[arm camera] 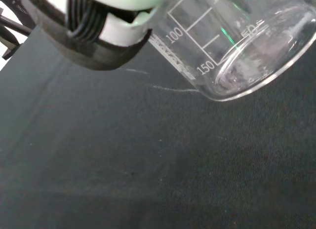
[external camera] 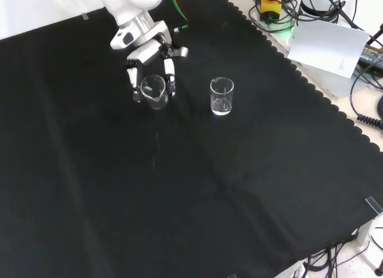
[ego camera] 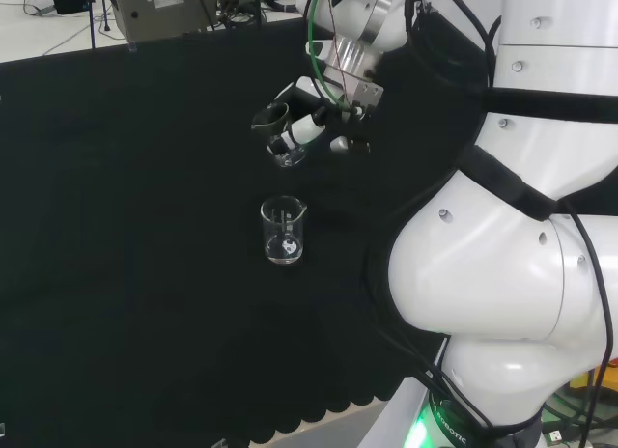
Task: Place the beaker back on the table.
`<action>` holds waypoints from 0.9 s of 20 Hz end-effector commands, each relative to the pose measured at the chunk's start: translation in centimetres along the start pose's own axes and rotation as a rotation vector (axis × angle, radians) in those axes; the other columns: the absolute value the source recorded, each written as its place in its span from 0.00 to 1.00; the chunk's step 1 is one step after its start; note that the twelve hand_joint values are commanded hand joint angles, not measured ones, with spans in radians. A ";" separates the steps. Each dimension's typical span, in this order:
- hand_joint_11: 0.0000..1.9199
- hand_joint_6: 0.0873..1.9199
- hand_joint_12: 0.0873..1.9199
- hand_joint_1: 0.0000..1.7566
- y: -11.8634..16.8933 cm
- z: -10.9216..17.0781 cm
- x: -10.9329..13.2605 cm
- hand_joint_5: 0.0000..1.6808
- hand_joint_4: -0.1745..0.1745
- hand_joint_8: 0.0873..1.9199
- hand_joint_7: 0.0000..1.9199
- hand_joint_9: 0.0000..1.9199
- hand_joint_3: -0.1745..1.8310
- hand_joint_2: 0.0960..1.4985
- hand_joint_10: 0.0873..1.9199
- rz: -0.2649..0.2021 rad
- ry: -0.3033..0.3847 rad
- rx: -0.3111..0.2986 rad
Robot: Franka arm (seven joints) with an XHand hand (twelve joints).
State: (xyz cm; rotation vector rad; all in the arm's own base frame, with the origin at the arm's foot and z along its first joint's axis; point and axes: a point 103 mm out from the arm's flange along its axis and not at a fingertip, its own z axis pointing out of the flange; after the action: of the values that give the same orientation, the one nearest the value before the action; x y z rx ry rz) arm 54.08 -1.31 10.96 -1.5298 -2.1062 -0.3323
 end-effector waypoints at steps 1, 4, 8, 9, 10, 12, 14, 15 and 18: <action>0.72 0.16 0.33 0.74 1.4 2.1 -0.4 0.78 0.30 0.00 0.84 0.83 0.00 0.66 0.21 -0.017 0.011 0.019; 0.72 0.17 0.33 0.74 1.6 2.9 -0.5 0.78 0.31 0.00 0.84 0.83 0.00 0.66 0.20 -0.025 0.015 0.026; 0.72 0.17 0.33 0.74 1.5 3.3 -0.8 0.78 0.31 0.00 0.84 0.83 0.00 0.67 0.20 -0.029 0.025 0.023; 0.72 0.17 0.33 0.74 1.5 3.4 -0.8 0.78 0.32 0.00 0.84 0.83 0.00 0.67 0.20 -0.028 0.024 0.020; 0.72 0.18 0.33 0.74 1.5 3.5 -0.9 0.78 0.32 0.00 0.84 0.83 0.00 0.67 0.20 -0.027 0.022 0.020; 0.71 0.18 0.32 0.74 1.6 3.8 -1.1 0.77 0.34 0.00 0.83 0.83 0.00 0.67 0.19 -0.024 0.023 0.021; 0.71 0.19 0.32 0.74 1.6 4.1 -1.4 0.77 0.36 0.00 0.83 0.82 0.00 0.67 0.18 -0.021 0.026 0.026; 0.71 0.19 0.32 0.74 1.6 4.3 -1.5 0.77 0.37 0.00 0.83 0.82 0.00 0.67 0.18 -0.021 0.028 0.028; 0.71 0.20 0.32 0.74 1.6 4.5 -1.7 0.77 0.39 0.00 0.83 0.82 0.00 0.67 0.17 -0.022 0.033 0.036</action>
State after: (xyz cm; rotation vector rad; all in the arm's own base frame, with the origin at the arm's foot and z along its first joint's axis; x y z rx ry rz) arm 54.85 0.09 6.60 -1.4788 -2.0988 -0.3295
